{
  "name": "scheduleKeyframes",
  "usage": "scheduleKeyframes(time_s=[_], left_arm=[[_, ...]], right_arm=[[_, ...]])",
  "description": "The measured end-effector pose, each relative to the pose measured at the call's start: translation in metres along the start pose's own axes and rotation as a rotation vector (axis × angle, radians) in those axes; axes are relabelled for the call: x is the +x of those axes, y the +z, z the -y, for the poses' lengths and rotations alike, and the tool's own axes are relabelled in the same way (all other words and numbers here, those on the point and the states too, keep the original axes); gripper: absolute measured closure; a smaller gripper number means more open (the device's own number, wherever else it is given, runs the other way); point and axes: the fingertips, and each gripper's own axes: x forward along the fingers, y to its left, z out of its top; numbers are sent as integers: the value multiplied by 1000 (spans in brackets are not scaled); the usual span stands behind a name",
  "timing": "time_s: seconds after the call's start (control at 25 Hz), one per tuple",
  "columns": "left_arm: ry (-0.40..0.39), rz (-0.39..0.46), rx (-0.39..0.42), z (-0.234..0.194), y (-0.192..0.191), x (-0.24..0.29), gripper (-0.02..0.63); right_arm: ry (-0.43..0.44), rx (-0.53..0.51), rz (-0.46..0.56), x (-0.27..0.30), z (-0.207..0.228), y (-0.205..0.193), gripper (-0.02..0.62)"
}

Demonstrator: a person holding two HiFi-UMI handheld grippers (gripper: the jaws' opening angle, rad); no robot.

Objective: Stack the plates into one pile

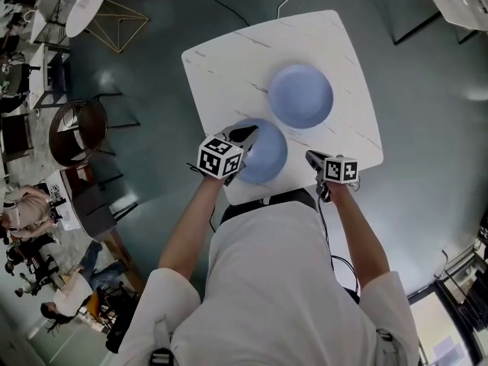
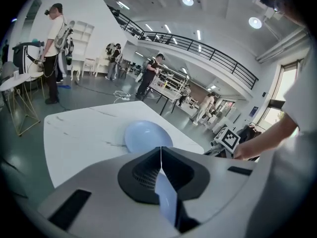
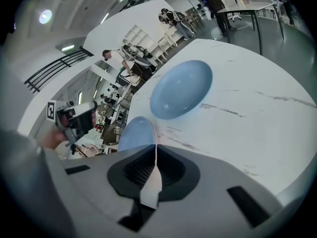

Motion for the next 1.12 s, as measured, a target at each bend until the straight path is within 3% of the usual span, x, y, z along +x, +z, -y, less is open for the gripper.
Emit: scheduleKeyframes(time_s=[0.28, 0.56, 0.64, 0.8, 1.0, 1.12], left_arm=[[38, -66, 15, -25, 18, 49, 591], [81, -181, 34, -57, 15, 99, 589], [77, -220, 11, -65, 11, 110, 582], [79, -317, -55, -80, -6, 135, 483], [126, -400, -58, -104, -14, 162, 483], [127, -446, -105, -111, -13, 171, 483]], right_arm=[[-20, 12, 5, -5, 27, 9, 565], [-53, -62, -22, -3, 44, 15, 565], [-45, -60, -27, 1, 45, 16, 565], [-43, -47, -34, 6, 47, 16, 565], [-37, -81, -52, 17, 51, 20, 565], [-31, -82, -63, 16, 52, 19, 565]])
